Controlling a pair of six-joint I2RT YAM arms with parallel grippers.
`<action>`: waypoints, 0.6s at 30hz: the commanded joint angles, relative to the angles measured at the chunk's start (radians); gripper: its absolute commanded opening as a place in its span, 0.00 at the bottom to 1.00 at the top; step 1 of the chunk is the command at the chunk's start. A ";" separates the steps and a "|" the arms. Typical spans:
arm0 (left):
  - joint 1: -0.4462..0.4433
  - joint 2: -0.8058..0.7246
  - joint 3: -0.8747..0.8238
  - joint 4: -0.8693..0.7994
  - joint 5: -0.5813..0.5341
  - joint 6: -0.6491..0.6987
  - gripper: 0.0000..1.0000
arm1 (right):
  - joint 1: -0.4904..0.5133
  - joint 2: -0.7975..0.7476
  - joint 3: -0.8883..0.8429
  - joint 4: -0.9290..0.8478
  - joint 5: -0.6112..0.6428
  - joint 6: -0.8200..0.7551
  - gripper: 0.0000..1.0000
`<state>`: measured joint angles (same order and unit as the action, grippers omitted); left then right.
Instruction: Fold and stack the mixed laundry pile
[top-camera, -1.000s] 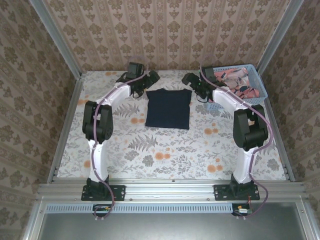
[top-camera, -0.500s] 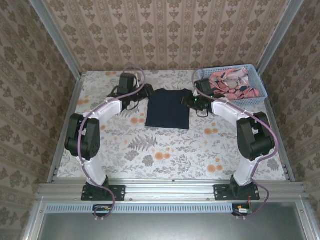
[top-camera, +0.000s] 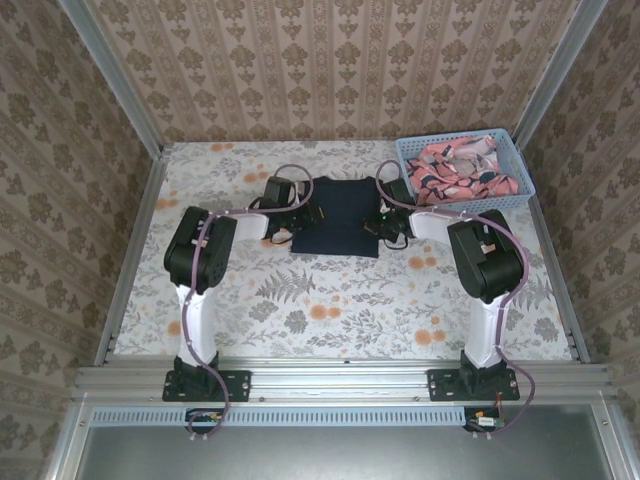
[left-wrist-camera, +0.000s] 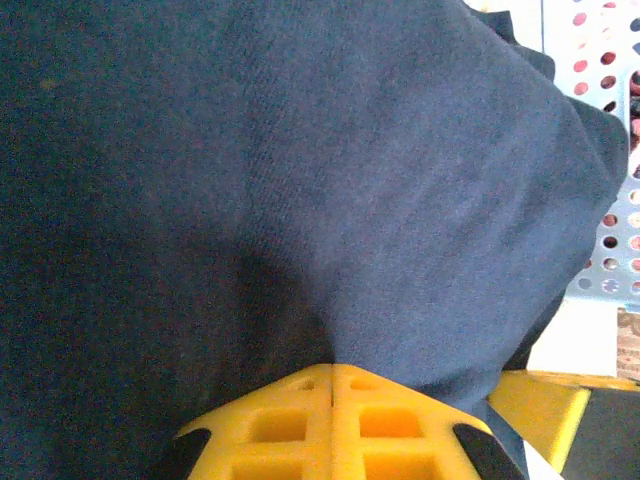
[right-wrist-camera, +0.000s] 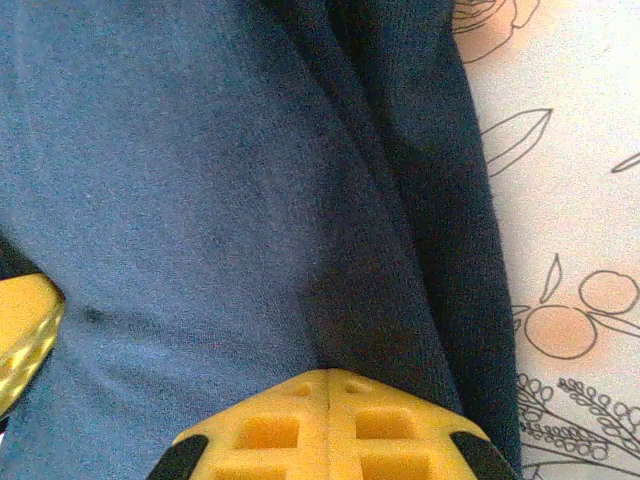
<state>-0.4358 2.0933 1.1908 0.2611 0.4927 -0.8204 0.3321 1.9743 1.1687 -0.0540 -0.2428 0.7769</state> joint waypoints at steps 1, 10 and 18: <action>0.006 -0.045 -0.144 -0.066 -0.024 -0.031 0.00 | 0.027 -0.017 -0.075 -0.040 -0.007 0.013 0.00; -0.114 -0.438 -0.456 -0.287 -0.085 -0.043 0.08 | 0.188 -0.317 -0.446 -0.110 -0.008 0.092 0.05; -0.066 -0.536 -0.185 -0.501 -0.182 0.146 0.67 | 0.158 -0.484 -0.237 -0.303 0.029 -0.063 0.28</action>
<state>-0.5323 1.5711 0.8967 -0.1677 0.3859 -0.7708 0.5064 1.5188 0.8051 -0.2672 -0.2508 0.7979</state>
